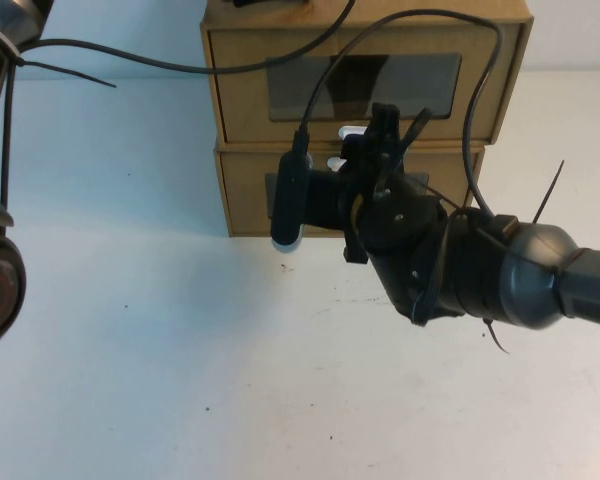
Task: Open the shoe box
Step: 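Pull the top drawer of the cardboard box fully open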
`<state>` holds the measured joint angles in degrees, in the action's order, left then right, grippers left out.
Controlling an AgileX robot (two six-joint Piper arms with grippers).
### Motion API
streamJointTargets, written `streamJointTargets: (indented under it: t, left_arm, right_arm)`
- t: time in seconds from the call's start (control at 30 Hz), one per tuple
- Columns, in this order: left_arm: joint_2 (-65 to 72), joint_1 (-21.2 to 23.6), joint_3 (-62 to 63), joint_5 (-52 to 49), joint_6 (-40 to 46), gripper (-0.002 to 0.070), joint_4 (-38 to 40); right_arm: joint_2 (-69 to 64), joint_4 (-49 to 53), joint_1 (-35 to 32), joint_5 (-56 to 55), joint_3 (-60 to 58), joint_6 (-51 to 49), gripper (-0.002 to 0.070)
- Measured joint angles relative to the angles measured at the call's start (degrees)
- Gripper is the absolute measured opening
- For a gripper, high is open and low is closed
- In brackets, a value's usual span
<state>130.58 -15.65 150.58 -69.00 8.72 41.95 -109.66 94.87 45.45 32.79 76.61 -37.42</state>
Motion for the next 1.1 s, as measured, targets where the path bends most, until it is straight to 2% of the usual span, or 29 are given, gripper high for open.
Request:
streamJointTargets:
  t: [0.47, 0.57, 0.8, 1.1]
  left_arm:
    - [0.0, 0.0, 0.0, -0.12, 0.0, -0.0004, 0.0]
    - [0.0, 0.0, 0.0, -0.12, 0.0, -0.0004, 0.0]
    - [0.0, 0.0, 0.0, -0.12, 0.1, -0.0004, 0.0]
    - [0.0, 0.0, 0.0, -0.12, 0.1, -0.0004, 0.0]
  right_arm:
    - [-2.36, 0.21, -3.55, -3.65, 4.39, 0.0, 0.0319]
    - [-2.89, 0.33, -3.79, -3.75, 4.92, 0.0, 0.03]
    - [-3.16, 0.45, -3.79, -3.12, 5.52, 0.0, 0.0214]
    - [-3.16, 1.51, -3.79, -2.28, 5.65, 0.0, 0.0059]
